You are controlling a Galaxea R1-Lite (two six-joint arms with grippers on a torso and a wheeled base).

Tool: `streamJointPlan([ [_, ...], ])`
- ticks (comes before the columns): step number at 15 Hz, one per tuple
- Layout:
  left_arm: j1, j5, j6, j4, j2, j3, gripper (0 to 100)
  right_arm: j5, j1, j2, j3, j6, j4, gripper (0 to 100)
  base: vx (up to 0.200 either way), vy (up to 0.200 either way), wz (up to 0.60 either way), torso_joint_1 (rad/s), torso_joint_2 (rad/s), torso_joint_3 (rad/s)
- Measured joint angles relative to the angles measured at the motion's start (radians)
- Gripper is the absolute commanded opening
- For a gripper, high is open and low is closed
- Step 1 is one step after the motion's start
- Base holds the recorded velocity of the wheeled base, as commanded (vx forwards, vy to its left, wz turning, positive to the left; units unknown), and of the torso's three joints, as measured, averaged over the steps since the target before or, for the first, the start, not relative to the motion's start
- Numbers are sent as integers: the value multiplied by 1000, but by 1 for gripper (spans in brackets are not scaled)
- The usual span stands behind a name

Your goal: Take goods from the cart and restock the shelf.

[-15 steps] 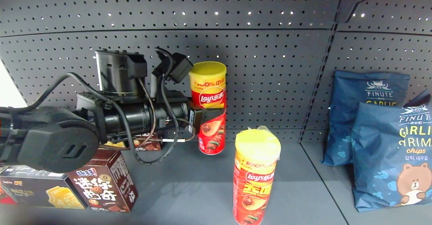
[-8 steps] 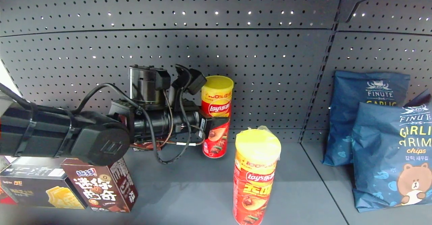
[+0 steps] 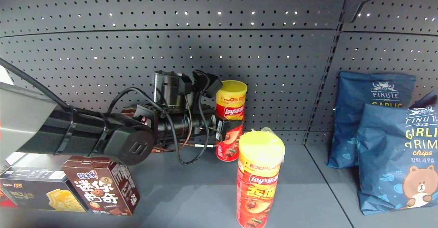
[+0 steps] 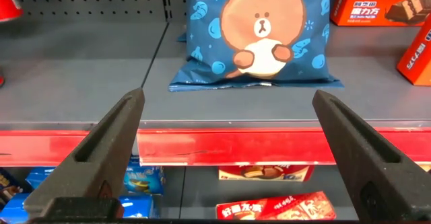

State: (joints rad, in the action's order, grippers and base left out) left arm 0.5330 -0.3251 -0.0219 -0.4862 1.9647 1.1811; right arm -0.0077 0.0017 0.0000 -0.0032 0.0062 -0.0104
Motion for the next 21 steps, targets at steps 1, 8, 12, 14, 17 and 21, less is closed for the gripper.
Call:
streamJointPlan([
  [1, 4, 1, 3, -10, 13, 5, 0, 0, 0, 0, 0, 0, 0, 100, 0, 0, 0, 0, 0, 0],
  [8, 27, 27, 37, -57, 70, 16, 0, 0, 0, 0, 0, 0, 0, 100, 0, 0, 0, 0, 0, 0],
  [12, 29, 27, 37, -74, 91, 16, 0, 0, 0, 0, 0, 0, 0, 100, 0, 0, 0, 0, 0, 0],
  [14, 31, 28, 38, -89, 103, 22, 0, 0, 0, 0, 0, 0, 0, 100, 0, 0, 0, 0, 0, 0],
  [17, 34, 29, 39, -89, 123, 31, 0, 0, 0, 0, 0, 0, 0, 100, 0, 0, 0, 0, 0, 0],
  [21, 48, 51, 40, -119, 145, 37, 100, 0, 0, 0, 0, 0, 0, 100, 0, 0, 0, 0, 0, 0],
])
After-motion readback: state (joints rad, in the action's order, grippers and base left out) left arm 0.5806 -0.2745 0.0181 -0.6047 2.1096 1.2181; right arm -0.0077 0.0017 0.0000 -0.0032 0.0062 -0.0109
